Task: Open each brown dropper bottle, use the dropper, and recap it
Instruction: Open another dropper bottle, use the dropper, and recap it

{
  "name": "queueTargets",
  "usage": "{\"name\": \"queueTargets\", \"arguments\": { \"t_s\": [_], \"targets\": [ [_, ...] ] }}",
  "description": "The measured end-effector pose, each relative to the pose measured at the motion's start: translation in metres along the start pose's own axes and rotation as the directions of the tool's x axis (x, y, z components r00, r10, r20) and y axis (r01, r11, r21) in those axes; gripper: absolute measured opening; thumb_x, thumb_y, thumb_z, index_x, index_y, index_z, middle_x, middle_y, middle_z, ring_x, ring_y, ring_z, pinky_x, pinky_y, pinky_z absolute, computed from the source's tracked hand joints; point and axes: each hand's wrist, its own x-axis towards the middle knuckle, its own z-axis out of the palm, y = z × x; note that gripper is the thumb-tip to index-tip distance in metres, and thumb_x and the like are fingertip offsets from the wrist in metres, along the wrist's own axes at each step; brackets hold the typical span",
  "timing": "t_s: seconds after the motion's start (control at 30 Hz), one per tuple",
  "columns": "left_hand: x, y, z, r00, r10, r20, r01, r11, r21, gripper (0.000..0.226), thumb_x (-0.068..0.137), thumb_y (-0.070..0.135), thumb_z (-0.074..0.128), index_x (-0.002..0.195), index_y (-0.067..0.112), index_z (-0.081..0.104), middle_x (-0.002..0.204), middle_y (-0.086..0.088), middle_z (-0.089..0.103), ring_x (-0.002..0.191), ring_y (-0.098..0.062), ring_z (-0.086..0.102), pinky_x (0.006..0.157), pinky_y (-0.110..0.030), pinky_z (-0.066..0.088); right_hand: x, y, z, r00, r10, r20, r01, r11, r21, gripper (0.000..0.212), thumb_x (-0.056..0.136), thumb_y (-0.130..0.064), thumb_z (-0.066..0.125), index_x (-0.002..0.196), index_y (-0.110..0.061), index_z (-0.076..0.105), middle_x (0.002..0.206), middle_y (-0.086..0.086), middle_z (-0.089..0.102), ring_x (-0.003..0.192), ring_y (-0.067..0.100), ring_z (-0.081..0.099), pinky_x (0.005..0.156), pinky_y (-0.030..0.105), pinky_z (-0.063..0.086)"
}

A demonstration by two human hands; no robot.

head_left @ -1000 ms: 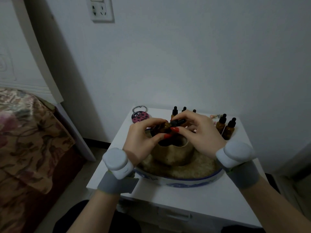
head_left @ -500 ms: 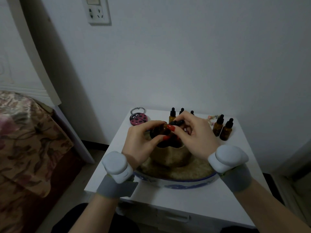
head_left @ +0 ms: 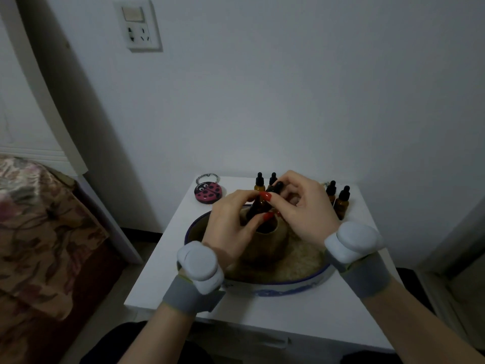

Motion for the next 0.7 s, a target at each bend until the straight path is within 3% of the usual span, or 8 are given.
{"name": "queueTargets", "arguments": {
  "t_s": [0.13, 0.23, 0.3, 0.37, 0.5, 0.6, 0.7],
  "targets": [
    [0.003, 0.007, 0.006, 1.0, 0.025, 0.009, -0.026, 1.0, 0.013, 0.035, 0.084, 0.023, 0.07, 0.117, 0.017, 0.061, 0.109, 0.003, 0.065, 0.1, -0.005, 0.057, 0.089, -0.009, 0.042, -0.001, 0.0, -0.006, 1.0, -0.021, -0.023, 0.02, 1.0, -0.018, 0.012, 0.086, -0.019, 0.069, 0.085, -0.01, 0.06, 0.068, 0.006, 0.063, 0.058, 0.016, 0.061, 0.055, 0.029, 0.051],
    [0.006, 0.012, 0.012, 0.999, 0.034, -0.004, -0.034, 0.998, 0.047, 0.033, 0.085, 0.024, 0.069, 0.116, 0.015, 0.062, 0.107, -0.001, 0.066, 0.1, -0.015, 0.06, 0.09, -0.035, 0.049, -0.002, 0.001, -0.014, 0.999, -0.034, -0.03, 0.033, 0.999, -0.029, 0.014, 0.086, -0.02, 0.069, 0.082, -0.011, 0.059, 0.064, 0.003, 0.06, 0.048, 0.005, 0.049, 0.049, 0.02, 0.042],
    [0.009, 0.015, 0.015, 0.999, 0.027, -0.017, -0.026, 0.997, 0.072, 0.032, 0.086, 0.025, 0.069, 0.116, 0.017, 0.062, 0.107, 0.0, 0.066, 0.1, -0.016, 0.059, 0.088, -0.043, 0.049, -0.002, 0.0, -0.018, 0.998, -0.043, -0.039, 0.041, 0.998, -0.05, 0.014, 0.086, -0.02, 0.069, 0.082, -0.012, 0.059, 0.063, 0.001, 0.059, 0.045, 0.002, 0.046, 0.048, 0.012, 0.036],
    [0.013, 0.019, 0.021, 0.999, 0.034, -0.026, -0.032, 0.997, 0.073, 0.032, 0.086, 0.024, 0.069, 0.117, 0.017, 0.062, 0.108, 0.001, 0.065, 0.101, -0.016, 0.058, 0.089, -0.043, 0.048, -0.002, 0.001, -0.025, 0.997, -0.052, -0.053, 0.048, 0.997, -0.06, 0.014, 0.086, -0.021, 0.069, 0.083, -0.013, 0.059, 0.063, 0.001, 0.059, 0.045, 0.002, 0.047, 0.048, 0.012, 0.037],
    [0.019, 0.027, 0.027, 0.997, 0.07, -0.031, -0.069, 0.996, 0.051, 0.034, 0.087, 0.02, 0.067, 0.12, 0.014, 0.06, 0.11, -0.001, 0.067, 0.101, -0.018, 0.06, 0.09, -0.041, 0.05, 0.0, 0.002, -0.033, 0.997, -0.049, -0.065, 0.044, 0.996, -0.075, 0.014, 0.086, -0.022, 0.069, 0.084, -0.012, 0.059, 0.066, 0.004, 0.062, 0.056, 0.022, 0.059, 0.055, 0.032, 0.051],
    [0.028, 0.032, 0.03, 0.996, 0.086, 0.006, -0.087, 0.991, 0.102, 0.029, 0.087, 0.019, 0.067, 0.116, 0.014, 0.061, 0.105, 0.0, 0.068, 0.095, -0.018, 0.063, 0.088, -0.045, 0.05, 0.001, 0.003, -0.037, 0.995, -0.054, -0.085, 0.046, 0.995, -0.094, 0.014, 0.086, -0.022, 0.069, 0.081, -0.016, 0.057, 0.064, 0.004, 0.06, 0.056, 0.023, 0.059, 0.053, 0.026, 0.043],
    [0.037, 0.04, 0.033, 0.995, 0.095, 0.043, -0.1, 0.988, 0.121, 0.026, 0.086, 0.021, 0.068, 0.111, 0.016, 0.063, 0.099, 0.001, 0.07, 0.091, -0.017, 0.064, 0.084, -0.031, 0.049, 0.001, 0.008, -0.045, 0.995, -0.043, -0.095, 0.033, 0.994, -0.104, 0.012, 0.086, -0.021, 0.068, 0.085, -0.013, 0.059, 0.066, 0.008, 0.061, 0.06, 0.023, 0.061, 0.056, 0.032, 0.049]
  ]
}}
